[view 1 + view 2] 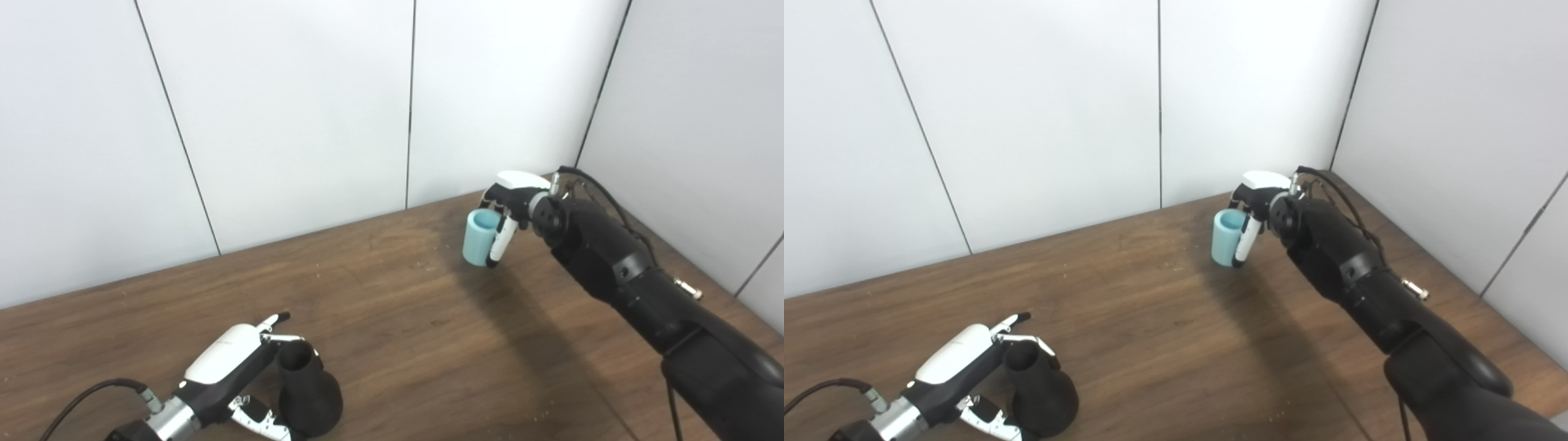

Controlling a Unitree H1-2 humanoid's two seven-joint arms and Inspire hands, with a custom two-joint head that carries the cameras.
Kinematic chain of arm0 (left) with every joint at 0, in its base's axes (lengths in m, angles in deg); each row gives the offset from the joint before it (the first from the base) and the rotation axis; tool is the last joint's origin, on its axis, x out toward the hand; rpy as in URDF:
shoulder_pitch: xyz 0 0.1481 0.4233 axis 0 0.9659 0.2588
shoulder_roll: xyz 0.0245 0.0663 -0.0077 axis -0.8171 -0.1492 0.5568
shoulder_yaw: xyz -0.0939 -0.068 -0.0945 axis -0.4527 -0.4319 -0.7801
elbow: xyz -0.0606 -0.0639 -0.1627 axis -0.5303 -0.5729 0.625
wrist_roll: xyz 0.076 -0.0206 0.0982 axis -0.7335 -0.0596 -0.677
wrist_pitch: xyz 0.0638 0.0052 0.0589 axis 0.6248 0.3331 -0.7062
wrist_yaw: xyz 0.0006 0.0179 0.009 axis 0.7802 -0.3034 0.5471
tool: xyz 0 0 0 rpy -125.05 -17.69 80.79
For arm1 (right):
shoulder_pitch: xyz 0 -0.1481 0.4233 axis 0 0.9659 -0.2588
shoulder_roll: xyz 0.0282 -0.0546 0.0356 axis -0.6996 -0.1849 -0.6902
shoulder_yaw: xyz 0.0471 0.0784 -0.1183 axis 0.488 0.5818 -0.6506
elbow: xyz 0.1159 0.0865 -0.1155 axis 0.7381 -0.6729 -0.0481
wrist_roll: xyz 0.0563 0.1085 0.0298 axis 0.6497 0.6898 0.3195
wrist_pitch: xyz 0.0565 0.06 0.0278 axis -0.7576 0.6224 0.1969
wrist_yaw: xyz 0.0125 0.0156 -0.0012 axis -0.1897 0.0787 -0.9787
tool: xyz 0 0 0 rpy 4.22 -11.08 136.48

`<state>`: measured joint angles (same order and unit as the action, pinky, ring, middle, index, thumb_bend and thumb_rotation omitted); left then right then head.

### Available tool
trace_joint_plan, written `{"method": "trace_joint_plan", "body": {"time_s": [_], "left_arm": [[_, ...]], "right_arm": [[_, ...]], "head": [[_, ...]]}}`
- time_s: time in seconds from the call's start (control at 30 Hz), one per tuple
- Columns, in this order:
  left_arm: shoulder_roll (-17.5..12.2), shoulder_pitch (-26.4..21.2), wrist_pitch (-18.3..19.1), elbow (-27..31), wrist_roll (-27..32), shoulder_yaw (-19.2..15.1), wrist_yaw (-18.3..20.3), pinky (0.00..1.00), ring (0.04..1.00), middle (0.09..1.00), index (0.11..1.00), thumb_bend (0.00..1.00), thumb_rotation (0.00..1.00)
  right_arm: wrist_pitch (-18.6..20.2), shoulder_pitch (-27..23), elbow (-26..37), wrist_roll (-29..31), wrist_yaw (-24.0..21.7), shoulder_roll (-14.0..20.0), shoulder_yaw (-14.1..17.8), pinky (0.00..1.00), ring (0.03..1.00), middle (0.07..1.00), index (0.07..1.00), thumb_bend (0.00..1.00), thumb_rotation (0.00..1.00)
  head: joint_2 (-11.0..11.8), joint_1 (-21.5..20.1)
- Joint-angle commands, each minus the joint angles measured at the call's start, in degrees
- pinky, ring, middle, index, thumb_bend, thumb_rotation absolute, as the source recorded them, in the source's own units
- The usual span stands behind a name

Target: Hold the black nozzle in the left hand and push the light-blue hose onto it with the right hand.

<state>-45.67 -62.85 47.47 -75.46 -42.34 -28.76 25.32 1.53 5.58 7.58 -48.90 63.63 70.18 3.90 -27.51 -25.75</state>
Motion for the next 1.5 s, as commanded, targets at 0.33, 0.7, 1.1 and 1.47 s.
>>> {"method": "trace_joint_plan", "body": {"time_s": [0.33,0.7,1.1,1.47], "left_arm": [[-4.84,3.66,4.74,-3.24,-5.14,1.76,6.57,1.00,0.581,0.452,0.493,0.53,0.00],[-4.70,3.65,4.70,-3.27,-5.25,1.69,6.25,1.00,0.581,0.451,0.493,0.53,0.00],[-4.73,3.61,4.69,-3.44,-5.54,1.64,5.95,1.00,0.574,0.448,0.495,0.53,0.00],[-4.73,3.35,5.11,-3.64,-5.45,1.80,6.51,1.00,0.574,0.447,0.495,0.53,0.00]], "right_arm": [[-0.62,-2.70,0.62,-0.36,4.21,0.60,1.51,0.34,0.391,0.481,0.687,0.57,0.00],[-1.10,-3.13,1.02,0.29,4.83,-0.36,2.28,0.35,0.394,0.480,0.671,0.57,0.00],[0.32,-3.87,1.39,0.12,0.91,-0.27,0.79,0.43,0.508,0.568,0.719,0.73,0.04],[1.91,-5.30,1.11,-0.55,-2.28,-0.44,-0.66,0.51,0.609,0.683,0.760,0.88,0.09]], "head": [[-0.29,0.03],[-0.51,0.17],[-0.53,0.29],[-0.75,0.57]]}}
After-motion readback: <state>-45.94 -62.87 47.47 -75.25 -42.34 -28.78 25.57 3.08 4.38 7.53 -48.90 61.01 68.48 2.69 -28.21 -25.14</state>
